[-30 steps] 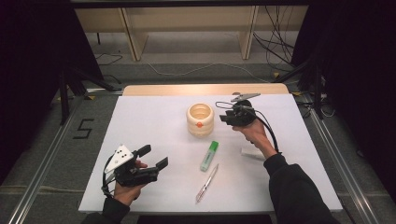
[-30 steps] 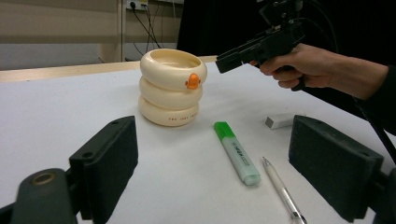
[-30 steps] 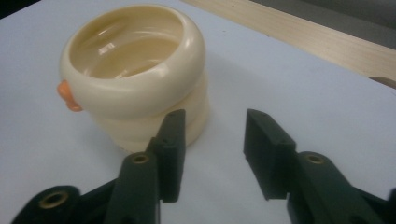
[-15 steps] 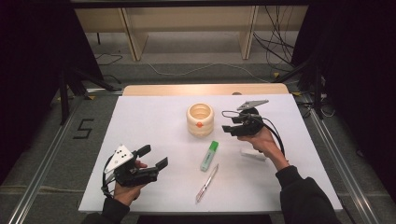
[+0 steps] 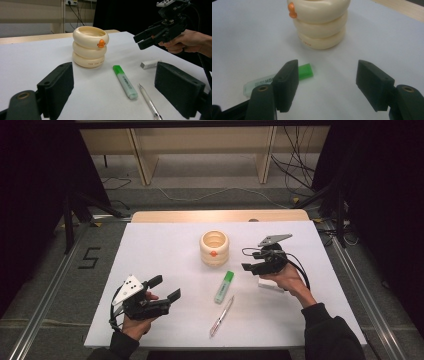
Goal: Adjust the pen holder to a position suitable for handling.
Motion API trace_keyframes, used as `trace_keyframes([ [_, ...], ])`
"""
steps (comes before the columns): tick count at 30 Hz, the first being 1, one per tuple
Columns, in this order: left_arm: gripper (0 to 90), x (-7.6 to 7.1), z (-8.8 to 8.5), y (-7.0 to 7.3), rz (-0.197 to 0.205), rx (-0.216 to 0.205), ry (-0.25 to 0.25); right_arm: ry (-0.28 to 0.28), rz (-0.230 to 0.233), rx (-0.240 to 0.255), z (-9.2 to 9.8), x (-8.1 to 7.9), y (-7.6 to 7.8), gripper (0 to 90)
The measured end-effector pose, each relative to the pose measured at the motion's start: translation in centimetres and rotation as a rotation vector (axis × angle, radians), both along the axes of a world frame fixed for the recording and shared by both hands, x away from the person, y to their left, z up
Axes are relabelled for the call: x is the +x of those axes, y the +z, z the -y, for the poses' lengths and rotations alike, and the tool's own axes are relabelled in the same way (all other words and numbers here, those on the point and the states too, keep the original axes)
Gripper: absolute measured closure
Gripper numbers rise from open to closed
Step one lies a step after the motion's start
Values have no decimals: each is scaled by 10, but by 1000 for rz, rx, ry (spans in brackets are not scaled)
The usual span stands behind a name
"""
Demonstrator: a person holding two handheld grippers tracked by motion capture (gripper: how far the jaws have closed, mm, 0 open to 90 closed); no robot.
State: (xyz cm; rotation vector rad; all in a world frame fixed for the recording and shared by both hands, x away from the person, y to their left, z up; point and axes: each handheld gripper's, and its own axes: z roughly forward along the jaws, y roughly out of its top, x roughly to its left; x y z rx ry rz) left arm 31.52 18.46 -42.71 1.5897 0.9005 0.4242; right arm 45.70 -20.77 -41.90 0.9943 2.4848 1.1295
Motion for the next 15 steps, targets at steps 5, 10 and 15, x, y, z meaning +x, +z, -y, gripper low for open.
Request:
trace_keyframes([
  [5,154,0,0,0,1,0,-1,8,-9,-25,5,-4,0,327],
  [10,154,0,0,0,1,1,-1,8,-20,-45,12,-10,1,315],
  [15,154,0,0,0,1,1,0,-1,-31,-59,19,-14,0,297],
])
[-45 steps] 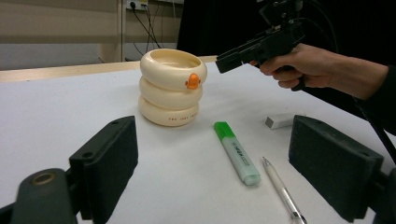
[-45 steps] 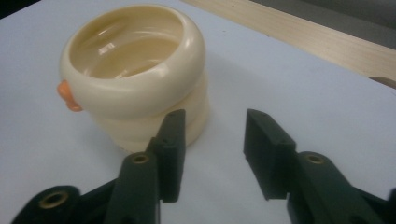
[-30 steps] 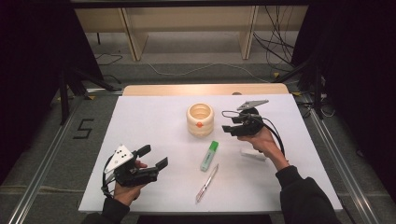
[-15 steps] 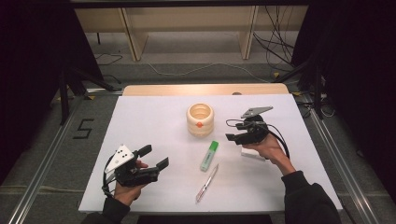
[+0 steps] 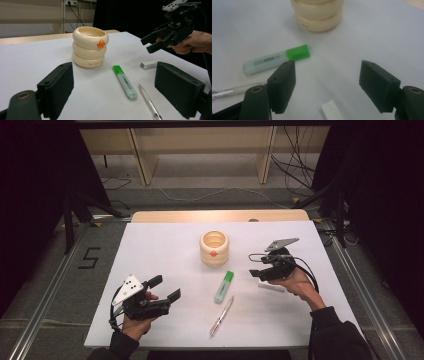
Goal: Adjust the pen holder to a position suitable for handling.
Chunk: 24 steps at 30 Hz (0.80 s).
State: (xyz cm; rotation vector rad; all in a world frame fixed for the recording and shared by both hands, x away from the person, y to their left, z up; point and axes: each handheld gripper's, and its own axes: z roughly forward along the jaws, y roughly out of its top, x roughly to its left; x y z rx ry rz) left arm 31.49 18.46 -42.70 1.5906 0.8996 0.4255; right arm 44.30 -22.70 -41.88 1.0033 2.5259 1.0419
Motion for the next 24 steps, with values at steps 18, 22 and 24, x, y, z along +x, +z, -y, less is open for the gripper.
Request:
trace_keyframes([
  [18,154,4,4,0,-8,-6,3,-8,-41,-42,25,-10,-7,236],
  [22,154,5,3,-1,-14,-9,4,4,-52,-74,24,-13,-9,223],
  [24,154,5,3,0,-14,-10,3,9,-55,-88,23,-15,-10,216],
])
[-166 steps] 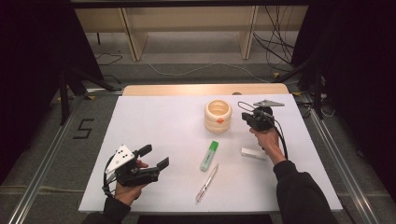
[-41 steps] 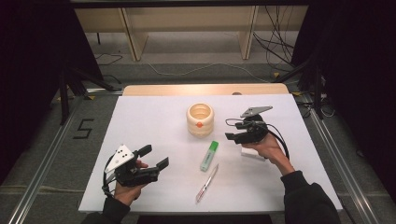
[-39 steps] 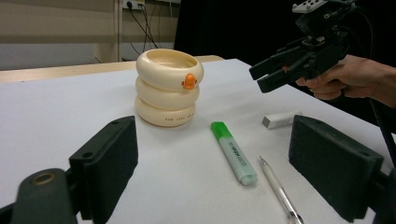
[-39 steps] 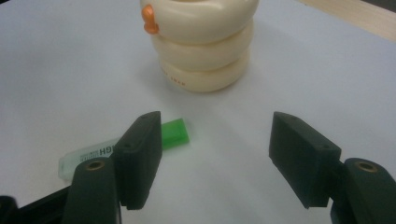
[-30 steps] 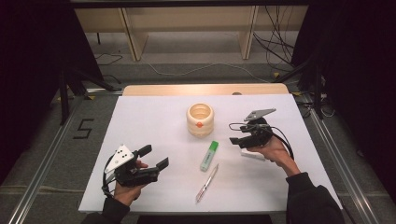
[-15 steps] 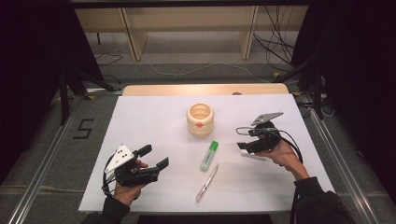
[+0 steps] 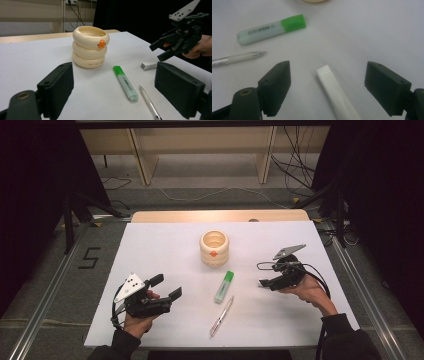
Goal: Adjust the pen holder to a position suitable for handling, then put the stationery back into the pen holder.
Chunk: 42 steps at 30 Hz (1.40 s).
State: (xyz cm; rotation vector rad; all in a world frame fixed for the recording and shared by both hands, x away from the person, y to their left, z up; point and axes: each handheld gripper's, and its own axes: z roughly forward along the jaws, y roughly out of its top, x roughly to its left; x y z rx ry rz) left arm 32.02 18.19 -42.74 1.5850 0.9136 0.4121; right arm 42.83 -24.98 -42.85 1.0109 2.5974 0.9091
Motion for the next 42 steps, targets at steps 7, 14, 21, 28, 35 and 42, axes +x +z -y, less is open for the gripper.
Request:
trace_keyframes([
  [7,154,-1,0,0,4,-1,-2,13,-24,-46,-1,-3,-4,205],
  [14,154,-1,0,0,4,-2,-2,14,-58,-80,2,-5,-8,200],
  [21,154,0,0,0,3,-4,-2,21,-75,-102,5,-6,-11,218],
  [28,153,0,1,0,3,0,-7,36,-88,-133,8,-7,-13,236],
  [35,154,-1,1,1,10,2,-10,39,-97,-158,11,-6,-12,261],
  [42,153,-1,0,0,6,-2,-14,42,-104,-203,14,-4,-12,307],
])
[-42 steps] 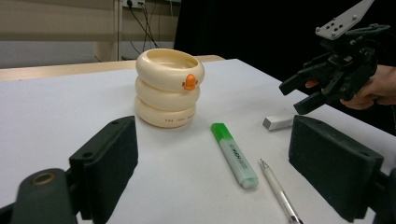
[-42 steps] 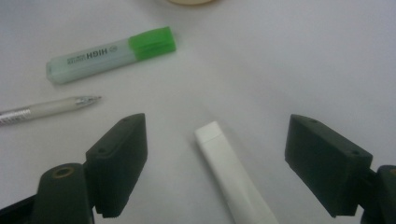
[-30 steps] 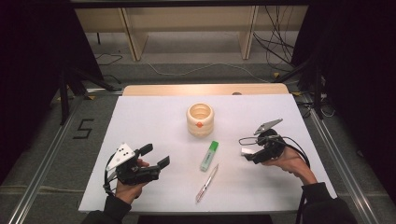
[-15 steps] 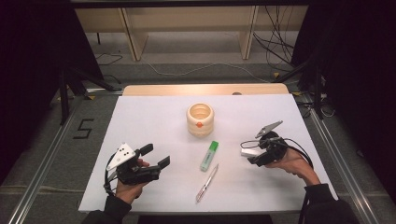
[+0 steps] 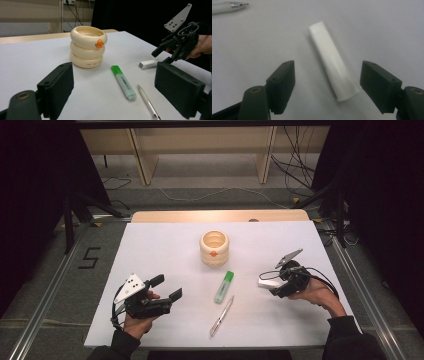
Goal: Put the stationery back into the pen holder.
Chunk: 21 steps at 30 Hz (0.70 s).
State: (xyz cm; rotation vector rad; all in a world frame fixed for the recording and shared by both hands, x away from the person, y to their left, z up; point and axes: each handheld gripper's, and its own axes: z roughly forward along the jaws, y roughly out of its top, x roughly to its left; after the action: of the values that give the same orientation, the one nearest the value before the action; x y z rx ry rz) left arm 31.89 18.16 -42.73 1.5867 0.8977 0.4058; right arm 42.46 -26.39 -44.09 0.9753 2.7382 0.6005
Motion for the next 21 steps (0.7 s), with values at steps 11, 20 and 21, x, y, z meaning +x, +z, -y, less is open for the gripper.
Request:
trace_keyframes([
  [11,154,0,-1,0,-1,5,3,8,-33,-54,1,10,-7,406],
  [20,153,1,0,-1,-5,2,0,25,-58,-83,-1,14,-10,479],
  [21,153,1,0,-1,-6,1,0,28,-57,-86,-1,15,-10,487],
])
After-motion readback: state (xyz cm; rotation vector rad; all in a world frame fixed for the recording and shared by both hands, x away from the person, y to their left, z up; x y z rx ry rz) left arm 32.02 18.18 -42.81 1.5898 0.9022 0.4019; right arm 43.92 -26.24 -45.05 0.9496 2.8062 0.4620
